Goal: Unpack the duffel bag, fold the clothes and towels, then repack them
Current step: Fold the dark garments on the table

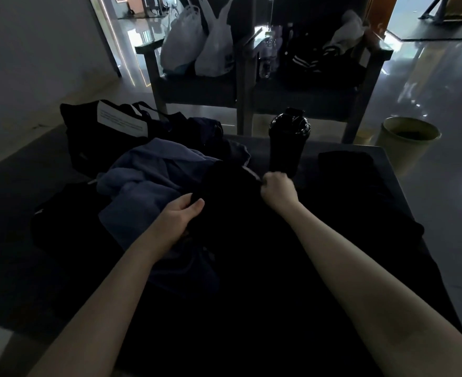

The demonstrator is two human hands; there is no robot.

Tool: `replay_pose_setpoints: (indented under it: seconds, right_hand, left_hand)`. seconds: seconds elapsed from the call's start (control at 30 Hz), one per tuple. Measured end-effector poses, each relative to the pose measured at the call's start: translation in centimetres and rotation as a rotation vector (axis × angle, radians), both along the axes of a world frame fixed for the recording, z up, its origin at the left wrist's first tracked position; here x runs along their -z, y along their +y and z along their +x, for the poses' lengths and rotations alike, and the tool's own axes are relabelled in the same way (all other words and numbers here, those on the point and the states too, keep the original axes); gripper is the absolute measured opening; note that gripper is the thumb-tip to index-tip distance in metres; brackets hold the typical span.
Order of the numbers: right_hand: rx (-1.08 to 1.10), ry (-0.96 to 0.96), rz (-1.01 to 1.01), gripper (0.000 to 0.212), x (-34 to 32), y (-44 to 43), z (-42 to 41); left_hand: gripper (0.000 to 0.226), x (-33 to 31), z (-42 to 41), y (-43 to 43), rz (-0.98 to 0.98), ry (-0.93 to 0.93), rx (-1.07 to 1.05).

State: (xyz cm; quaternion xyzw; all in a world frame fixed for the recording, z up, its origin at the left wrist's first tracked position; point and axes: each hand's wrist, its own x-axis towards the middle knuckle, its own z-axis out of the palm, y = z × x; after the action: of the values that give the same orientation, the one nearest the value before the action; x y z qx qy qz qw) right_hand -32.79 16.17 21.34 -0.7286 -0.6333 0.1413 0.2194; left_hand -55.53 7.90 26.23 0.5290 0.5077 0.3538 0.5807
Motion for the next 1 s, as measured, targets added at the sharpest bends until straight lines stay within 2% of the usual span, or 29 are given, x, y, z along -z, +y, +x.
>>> replay_pose_setpoints:
  seconds: [0.1, 0.17, 0.2, 0.23, 0.27, 0.33, 0.37, 0.43, 0.5, 0.57, 0.6, 0.73, 0.8, 0.83, 0.9, 1.0]
  right_hand:
    - [0.144, 0.162, 0.273, 0.019, -2.4, 0.4, 0.0]
    - [0.184, 0.239, 0.346, 0.023, -3.7, 0.7, 0.2]
    - [0.188, 0.268, 0.354, 0.024, -4.2, 0.9, 0.3]
    - [0.184, 0.276, 0.337, 0.025, -4.3, 1.1, 0.4]
    - [0.178, 0.266, 0.301, 0.026, -4.3, 1.3, 0.5]
    - [0.168, 0.247, 0.187, 0.029, -3.8, 1.4, 0.6]
    - [0.154, 0.228, 0.116, 0.033, -3.6, 1.3, 0.5]
    - [0.091, 0.134, 0.017, 0.044, -3.1, 0.7, -0.1]
    - [0.037, 0.022, 0.117, 0.046, -3.0, 0.0, -1.0]
    - [-0.010, 0.014, 0.242, 0.043, -3.3, 0.0, -2.2]
    - [-0.045, 0.031, 0.240, 0.044, -3.3, 0.4, -2.7]
    - [-0.146, 0.043, -0.119, 0.059, -2.7, 3.3, -3.7]
    - [-0.131, 0.085, -0.219, 0.049, -1.9, 4.1, -3.7]
    - [-0.118, 0.105, -0.183, 0.038, -1.4, 4.2, -3.7]
    - [-0.053, 0.148, 0.020, 0.022, -1.1, 3.7, -3.7]
    - [0.094, 0.350, 0.357, 0.018, -2.6, 2.6, -3.2]
  left_hand:
    - [0.017, -0.3, 0.0, 0.2, 0.076, 0.235, 0.084]
    - [0.013, -0.5, -0.2, 0.5, 0.007, 0.285, 0.150]
    - [0.031, -0.7, -0.4, 0.6, -0.064, 0.312, 0.202]
    - [0.050, -1.0, -0.5, 0.6, -0.143, 0.363, 0.254]
    - [0.056, -1.2, -0.7, 0.4, -0.201, 0.448, 0.307]
    - [0.035, -1.6, -0.7, 0.2, -0.186, 0.669, 0.422]
    - [0.027, -1.7, -0.6, 0.2, -0.138, 0.772, 0.414]
    - [0.026, -2.1, -0.5, 0.0, -0.051, 0.875, 0.282]
    - [0.033, -2.0, -0.4, -0.2, -0.040, 0.832, 0.150]
    - [0.041, -1.9, -0.3, -0.5, -0.116, 0.721, 0.117]
    - [0.043, -1.8, -0.2, -0.6, -0.151, 0.671, 0.109]
    - [0.028, -1.1, 0.4, -0.7, -0.281, 0.463, 0.082]
    - [0.022, -1.0, 0.5, -0.8, -0.324, 0.376, 0.055]
    - [0.022, -1.0, 0.4, -0.8, -0.316, 0.373, 0.046]
    - [0.026, -1.2, -0.1, -0.8, -0.223, 0.462, 0.025]
    - [0.035, -1.8, -1.0, -1.0, -0.007, 0.629, -0.124]
